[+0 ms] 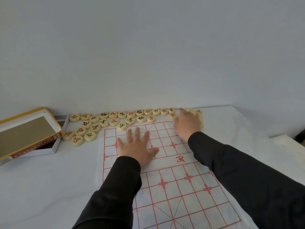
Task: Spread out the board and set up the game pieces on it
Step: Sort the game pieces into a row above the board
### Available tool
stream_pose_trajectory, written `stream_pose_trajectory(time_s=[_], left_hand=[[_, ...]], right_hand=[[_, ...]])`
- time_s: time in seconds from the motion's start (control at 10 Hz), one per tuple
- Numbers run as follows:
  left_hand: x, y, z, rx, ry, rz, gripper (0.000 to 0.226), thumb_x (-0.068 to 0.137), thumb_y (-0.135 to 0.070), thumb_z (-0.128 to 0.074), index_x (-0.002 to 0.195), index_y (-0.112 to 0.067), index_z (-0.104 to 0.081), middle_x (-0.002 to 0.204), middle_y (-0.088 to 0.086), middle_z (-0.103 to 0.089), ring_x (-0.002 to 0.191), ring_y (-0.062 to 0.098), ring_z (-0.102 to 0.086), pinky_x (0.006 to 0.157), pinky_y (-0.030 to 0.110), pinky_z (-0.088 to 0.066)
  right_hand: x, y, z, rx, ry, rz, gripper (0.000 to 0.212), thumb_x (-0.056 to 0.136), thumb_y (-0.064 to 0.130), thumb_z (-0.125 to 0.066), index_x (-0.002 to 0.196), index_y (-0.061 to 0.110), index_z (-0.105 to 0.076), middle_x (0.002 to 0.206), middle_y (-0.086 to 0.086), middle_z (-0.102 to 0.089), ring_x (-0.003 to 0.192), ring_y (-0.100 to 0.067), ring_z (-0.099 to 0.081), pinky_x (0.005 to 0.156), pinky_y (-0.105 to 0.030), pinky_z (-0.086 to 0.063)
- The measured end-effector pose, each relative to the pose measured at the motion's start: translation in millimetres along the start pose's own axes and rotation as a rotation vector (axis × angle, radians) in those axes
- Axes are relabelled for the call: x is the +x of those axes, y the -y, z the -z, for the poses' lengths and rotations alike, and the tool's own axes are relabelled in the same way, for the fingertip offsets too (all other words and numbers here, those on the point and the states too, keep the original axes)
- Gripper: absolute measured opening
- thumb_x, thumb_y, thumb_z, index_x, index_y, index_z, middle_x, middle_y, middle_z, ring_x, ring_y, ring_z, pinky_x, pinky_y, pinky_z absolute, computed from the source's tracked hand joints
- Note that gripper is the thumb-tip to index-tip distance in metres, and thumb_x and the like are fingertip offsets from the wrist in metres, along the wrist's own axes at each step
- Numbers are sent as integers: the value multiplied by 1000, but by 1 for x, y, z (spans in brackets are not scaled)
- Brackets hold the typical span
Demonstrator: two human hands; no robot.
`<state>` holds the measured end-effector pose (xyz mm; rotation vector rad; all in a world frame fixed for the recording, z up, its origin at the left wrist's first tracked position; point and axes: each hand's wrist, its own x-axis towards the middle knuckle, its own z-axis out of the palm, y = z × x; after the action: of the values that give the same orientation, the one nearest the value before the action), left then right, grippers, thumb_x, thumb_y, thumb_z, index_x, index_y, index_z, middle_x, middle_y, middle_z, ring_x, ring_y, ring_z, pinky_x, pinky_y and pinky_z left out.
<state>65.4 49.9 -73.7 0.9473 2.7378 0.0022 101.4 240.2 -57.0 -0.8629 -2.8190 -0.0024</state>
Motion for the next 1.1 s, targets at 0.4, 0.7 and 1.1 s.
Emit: stream_pose_trajectory(time_s=[0.4,0.7,1.1], left_hand=[[-2,0,-1,10,-17,-3,76,87,-70,-19,148,-33,7,157,2,15,143,29,14,112,59,-2],[0,-1,-1,10,-12,3,75,87,-70,-18,148,-33,8,156,1,15,143,29,15,112,59,-2],[0,0,-2,11,-5,4,75,87,-69,-18,147,-33,9,156,0,17,143,28,16,112,58,0]], right_hand=[[23,-45,4,223,-1,-174,37,89,6,-53,126,11,-56,121,-12,-61,110,-31,-57,91,-35,-46],[36,-35,5,416,-103,0,36,93,4,-49,129,6,-53,127,-11,-49,111,-28,-54,96,-31,-42],[69,-29,1,500,-138,-200,16,91,7,-55,102,7,-66,106,-10,-65,96,-25,-60,81,-31,-49]])
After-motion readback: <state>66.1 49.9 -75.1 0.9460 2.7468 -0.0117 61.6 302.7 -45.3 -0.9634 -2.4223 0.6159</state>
